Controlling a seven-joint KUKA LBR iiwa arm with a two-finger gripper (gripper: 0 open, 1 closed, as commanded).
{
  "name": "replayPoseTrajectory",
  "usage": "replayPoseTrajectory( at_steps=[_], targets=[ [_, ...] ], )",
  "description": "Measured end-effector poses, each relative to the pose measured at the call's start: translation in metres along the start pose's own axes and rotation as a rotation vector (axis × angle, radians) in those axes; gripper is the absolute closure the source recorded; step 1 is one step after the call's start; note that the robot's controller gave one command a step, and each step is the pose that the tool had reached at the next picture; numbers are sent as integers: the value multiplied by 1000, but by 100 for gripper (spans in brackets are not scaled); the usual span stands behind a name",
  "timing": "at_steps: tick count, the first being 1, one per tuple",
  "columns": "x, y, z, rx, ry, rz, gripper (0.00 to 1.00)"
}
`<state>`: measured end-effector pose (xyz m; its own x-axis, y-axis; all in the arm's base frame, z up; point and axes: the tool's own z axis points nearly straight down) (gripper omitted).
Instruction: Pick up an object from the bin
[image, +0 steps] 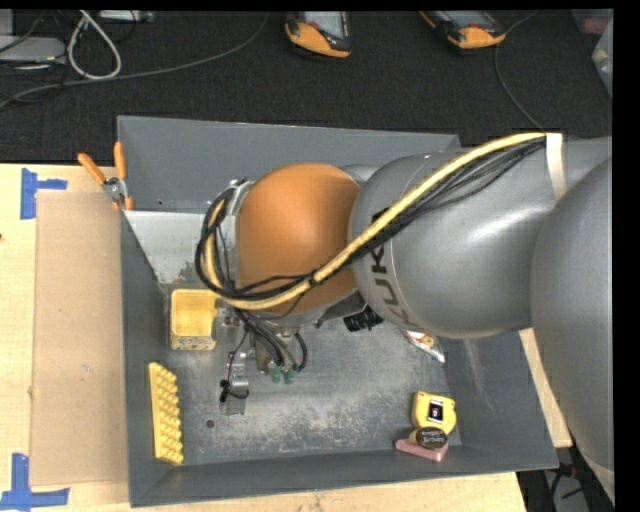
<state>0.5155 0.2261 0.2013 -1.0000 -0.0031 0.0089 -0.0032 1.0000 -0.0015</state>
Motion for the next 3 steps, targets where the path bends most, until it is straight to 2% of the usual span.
replayPoseTrajectory(
  at_steps=[1,2,3],
  targets=[
    [-2,-1,-4,-2,-7,5,0],
    [-49,7,68,-3,-12,-113,0],
    [-91,15,61,-6,-16,20,0]
  ],
)
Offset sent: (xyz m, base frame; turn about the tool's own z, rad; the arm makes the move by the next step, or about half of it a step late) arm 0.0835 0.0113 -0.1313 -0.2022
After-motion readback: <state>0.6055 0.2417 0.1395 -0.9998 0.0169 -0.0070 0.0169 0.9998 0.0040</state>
